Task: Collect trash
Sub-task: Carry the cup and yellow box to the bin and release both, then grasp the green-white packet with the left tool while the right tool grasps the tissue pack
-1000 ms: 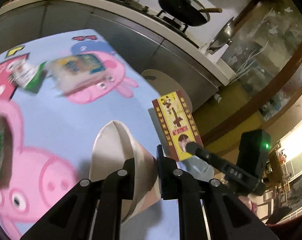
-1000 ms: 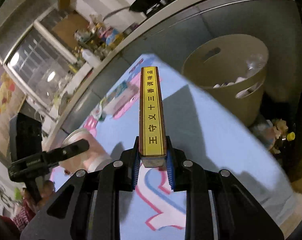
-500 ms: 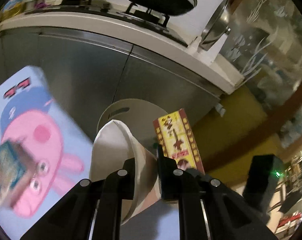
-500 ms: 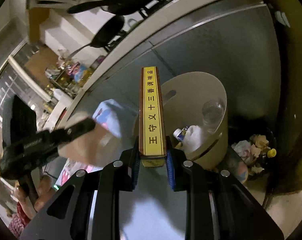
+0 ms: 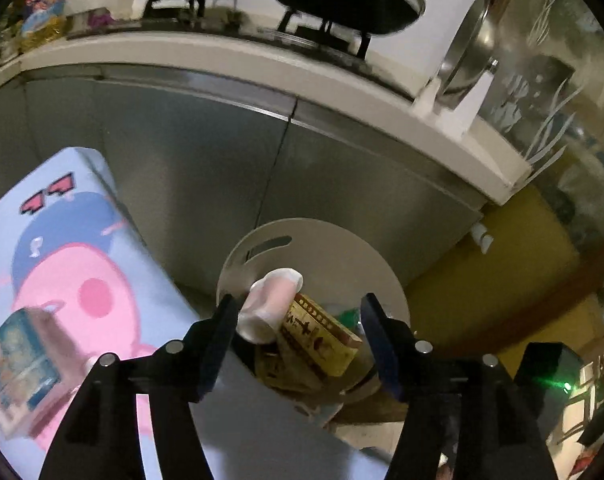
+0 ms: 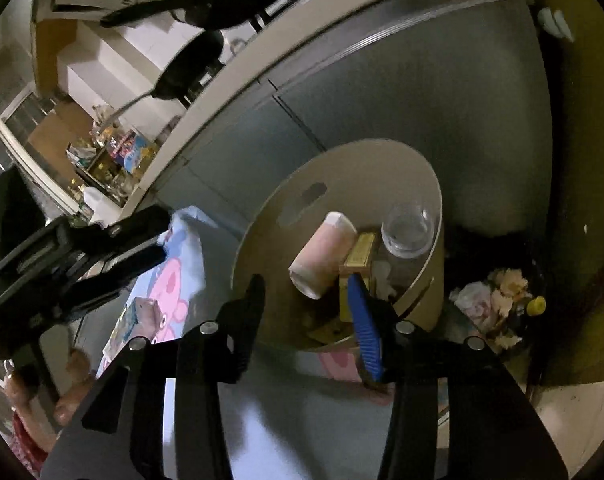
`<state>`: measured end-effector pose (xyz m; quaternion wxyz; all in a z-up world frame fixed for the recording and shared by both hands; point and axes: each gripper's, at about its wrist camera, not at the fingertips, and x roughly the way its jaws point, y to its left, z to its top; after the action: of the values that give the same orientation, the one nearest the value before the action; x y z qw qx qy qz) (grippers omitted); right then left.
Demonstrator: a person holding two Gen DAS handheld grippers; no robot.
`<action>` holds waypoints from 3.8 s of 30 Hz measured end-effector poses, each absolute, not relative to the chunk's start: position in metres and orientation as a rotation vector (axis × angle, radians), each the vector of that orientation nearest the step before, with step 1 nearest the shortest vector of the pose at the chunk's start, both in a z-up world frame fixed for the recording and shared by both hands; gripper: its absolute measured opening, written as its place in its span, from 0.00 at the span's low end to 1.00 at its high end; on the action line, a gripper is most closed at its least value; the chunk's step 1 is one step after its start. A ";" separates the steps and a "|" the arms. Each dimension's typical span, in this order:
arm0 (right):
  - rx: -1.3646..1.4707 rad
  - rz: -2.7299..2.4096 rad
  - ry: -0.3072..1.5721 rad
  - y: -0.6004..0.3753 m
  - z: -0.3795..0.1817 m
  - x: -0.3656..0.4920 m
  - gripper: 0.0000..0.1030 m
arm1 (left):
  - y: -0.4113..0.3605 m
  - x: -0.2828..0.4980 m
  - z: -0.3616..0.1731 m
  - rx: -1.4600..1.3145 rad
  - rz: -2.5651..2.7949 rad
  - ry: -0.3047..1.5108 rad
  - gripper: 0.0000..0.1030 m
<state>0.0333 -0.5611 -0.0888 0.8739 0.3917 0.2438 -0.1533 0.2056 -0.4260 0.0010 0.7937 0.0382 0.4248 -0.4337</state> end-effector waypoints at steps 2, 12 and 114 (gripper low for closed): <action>0.812 -0.322 0.478 -0.557 -0.083 0.028 0.42 | -0.404 0.193 0.006 0.055 -0.943 0.896 0.62; 0.751 -0.180 0.502 -0.502 -0.065 0.045 0.42 | -0.269 0.142 -0.022 0.055 -0.860 0.907 0.62; 0.288 0.032 0.636 -0.319 -0.069 -0.020 0.55 | -0.124 0.125 -0.039 -0.095 -0.794 1.161 0.02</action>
<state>-0.0202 -0.3194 -0.0686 0.9395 0.1411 0.3117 0.0156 0.1250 -0.1235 -0.0389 0.7617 -0.0437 0.5336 -0.3649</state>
